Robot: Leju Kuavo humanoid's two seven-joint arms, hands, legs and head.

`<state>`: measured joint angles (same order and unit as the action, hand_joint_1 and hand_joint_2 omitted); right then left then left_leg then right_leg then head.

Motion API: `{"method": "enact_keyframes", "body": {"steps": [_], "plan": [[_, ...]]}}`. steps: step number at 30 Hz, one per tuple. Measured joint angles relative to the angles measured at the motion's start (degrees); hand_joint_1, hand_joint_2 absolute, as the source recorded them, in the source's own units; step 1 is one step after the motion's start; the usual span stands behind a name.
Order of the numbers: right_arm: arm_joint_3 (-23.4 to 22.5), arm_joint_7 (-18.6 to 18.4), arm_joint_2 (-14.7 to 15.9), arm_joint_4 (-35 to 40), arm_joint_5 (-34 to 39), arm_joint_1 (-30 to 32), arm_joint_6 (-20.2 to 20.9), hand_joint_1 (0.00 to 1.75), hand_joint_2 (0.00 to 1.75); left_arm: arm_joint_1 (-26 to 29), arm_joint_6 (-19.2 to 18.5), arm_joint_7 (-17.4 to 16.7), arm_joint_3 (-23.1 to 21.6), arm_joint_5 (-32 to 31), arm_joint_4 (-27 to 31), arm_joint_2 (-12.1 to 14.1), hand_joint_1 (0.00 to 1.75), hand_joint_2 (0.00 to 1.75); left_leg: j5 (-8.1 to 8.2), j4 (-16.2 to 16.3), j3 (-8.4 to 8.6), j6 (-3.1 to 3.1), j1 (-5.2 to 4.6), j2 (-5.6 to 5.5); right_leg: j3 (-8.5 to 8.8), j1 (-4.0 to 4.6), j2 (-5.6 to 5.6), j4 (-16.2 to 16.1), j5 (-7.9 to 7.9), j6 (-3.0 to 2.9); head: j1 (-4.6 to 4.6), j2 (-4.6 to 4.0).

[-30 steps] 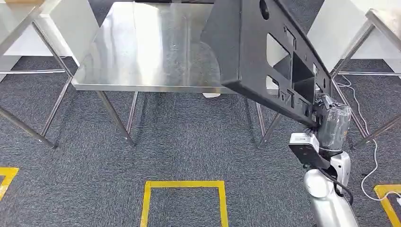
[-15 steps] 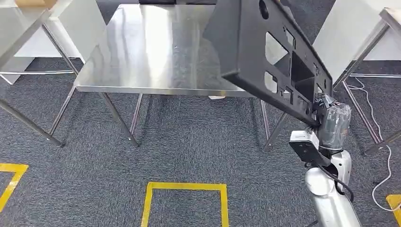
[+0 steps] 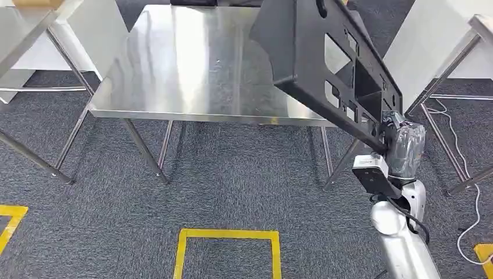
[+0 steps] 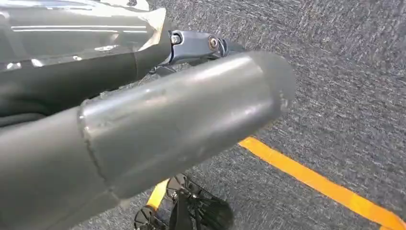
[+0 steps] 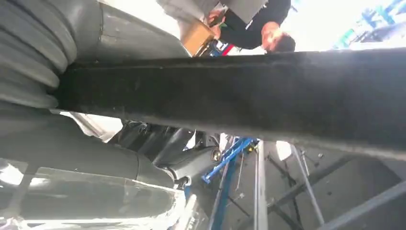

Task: Take the parts from the cabinet and place them on the table.

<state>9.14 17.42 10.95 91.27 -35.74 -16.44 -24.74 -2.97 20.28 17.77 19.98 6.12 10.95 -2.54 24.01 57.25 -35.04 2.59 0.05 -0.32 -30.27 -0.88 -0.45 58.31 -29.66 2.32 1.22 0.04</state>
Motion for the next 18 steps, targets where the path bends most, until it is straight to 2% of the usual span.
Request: {"method": "enact_keyframes", "body": {"steps": [1, 3, 4, 5, 6, 7, 8, 9, 10, 11, 13, 15, 16, 18], "plan": [[0.0, 0.0, 0.0, -0.1, -0.1, -0.2, 0.0, 1.75, 1.75, 0.0, 0.0, 0.0, 0.0, 0.0, 0.0, 0.0, 0.00, 0.00, 0.25, -0.2, 0.44, 0.58, 0.07, -0.01, -1.36, 0.03, 0.07, 3.0, -1.07, -0.14, -0.06, 0.00], [0.0, 0.0, 0.2, -0.4, 0.0, -0.2, 0.0, 1.75, 1.75, -0.1, -0.3, 0.1, 0.0, 0.0, 0.0, 0.0, 0.00, 0.00, 0.76, -0.2, 0.95, 1.08, 0.05, -0.15, -6.96, -0.04, 0.23, 12.3, -4.06, -0.45, -0.13, 0.00], [0.0, 0.0, 0.3, -0.7, -0.1, -0.1, 0.0, 1.75, 1.75, -0.1, -0.3, 0.1, 0.0, 0.0, 0.0, 0.0, 0.00, 0.00, 1.08, -0.2, 1.21, 1.10, 0.00, -0.29, -9.56, 0.01, 0.28, 16.1, -4.79, -0.25, -0.11, 0.00], [0.0, 0.0, 0.3, -0.9, -0.1, -0.1, 0.0, 1.75, 1.75, -0.1, -0.4, 0.1, 0.0, 0.0, 0.0, 0.0, 0.00, 0.00, 1.43, -0.2, 1.61, 1.07, -0.04, -0.44, -11.21, -0.05, 0.28, 17.5, -4.35, 0.16, -0.11, 0.00], [0.0, 0.0, 0.3, -1.1, -0.2, 0.0, 0.0, 1.75, 1.75, 0.0, -0.4, 0.1, 0.0, 0.0, 0.0, -0.1, 0.00, 0.00, 1.81, -0.1, 2.09, 0.98, -0.04, -0.61, -11.19, -0.07, 0.28, 15.9, -2.79, 0.74, -0.04, 0.00], [0.0, -0.3, 0.3, -1.2, -0.7, 0.2, -0.1, 1.75, 1.75, 0.0, -0.5, 0.1, 0.0, -0.1, 0.0, -0.1, 0.00, 0.00, 2.23, -0.1, 2.63, 0.83, 0.00, -0.76, -10.02, -0.08, 0.27, 12.2, -0.35, 1.43, -0.11, 0.00], [0.0, -0.7, 0.4, -1.2, -1.5, 0.2, -0.4, 1.75, 1.75, 0.0, -0.6, 0.2, 0.0, -0.2, 0.0, -0.1, 0.00, 0.00, 2.73, -0.1, 3.40, 0.63, 0.03, -0.92, -7.86, -0.12, 0.26, 6.4, 2.81, 2.05, -0.11, 0.00], [0.0, -1.1, 0.5, -1.2, -2.4, 0.3, -0.7, 1.75, 1.75, 0.0, -0.7, 0.2, 0.0, -0.2, 0.0, -0.2, 0.00, 0.00, 3.26, -0.1, 3.96, 0.35, 0.01, -1.01, -5.99, -0.28, 0.26, 1.3, 5.32, 2.28, -0.13, 0.00], [0.0, -1.6, 0.6, -1.2, -3.3, 0.5, -1.0, 1.75, 1.75, 0.0, -0.9, 0.2, 0.0, -0.3, 0.0, -0.1, 0.00, 0.00, 3.86, 0.3, 3.87, -0.04, -0.51, -1.13, -5.18, -0.06, 0.28, -0.5, 5.98, 1.66, -0.07, 0.00], [-0.2, -2.5, 0.7, -1.1, -4.8, 0.9, -1.4, 1.75, 1.75, 0.0, -0.9, 0.3, 0.0, -0.4, 0.0, -0.1, 0.00, 0.00, 4.31, 0.3, 4.01, -0.33, -0.47, -1.23, -4.91, 0.11, 0.30, -0.7, 5.78, 0.57, -0.02, 0.00], [-0.6, -4.0, 0.7, -1.0, -7.7, 1.7, -1.8, 1.75, 1.75, 0.0, -0.9, 0.2, 0.0, -0.6, 0.0, -0.2, 0.00, 0.00, 4.72, 0.2, 4.15, -0.90, -0.35, -1.20, -4.89, 0.32, 0.31, -0.5, 5.22, -0.41, -0.02, 0.00], [-0.9, -6.2, 0.8, -1.0, -11.6, 1.9, -1.3, 1.75, 1.75, 0.0, -0.9, 0.2, 0.0, -0.6, 0.0, 0.0, 0.00, 0.00, 5.68, 0.9, 4.24, -1.57, 0.00, -0.95, -4.06, -0.61, 0.43, -0.9, 5.12, -1.30, -0.09, 0.00], [-0.9, -7.3, 0.9, -1.1, -13.4, 1.7, -0.5, 1.75, 1.75, 0.0, -0.9, 0.2, 0.0, -0.6, 0.0, -0.1, 0.00, 0.00, 6.73, 3.3, 3.21, -2.03, 0.02, -0.56, -3.65, -0.63, 0.40, -0.9, 4.71, -1.94, 0.46, 0.00], [-1.0, -9.7, 1.0, -1.9, -17.3, 1.4, 1.6, 1.75, 1.75, 0.0, -0.9, 0.2, 0.0, -0.6, 0.0, 0.1, 0.00, 0.00, 10.10, 11.9, -1.71, -2.76, 0.37, -0.45, -3.03, -0.56, 0.39, -0.9, 4.19, -2.62, 0.52, 0.00]]}}
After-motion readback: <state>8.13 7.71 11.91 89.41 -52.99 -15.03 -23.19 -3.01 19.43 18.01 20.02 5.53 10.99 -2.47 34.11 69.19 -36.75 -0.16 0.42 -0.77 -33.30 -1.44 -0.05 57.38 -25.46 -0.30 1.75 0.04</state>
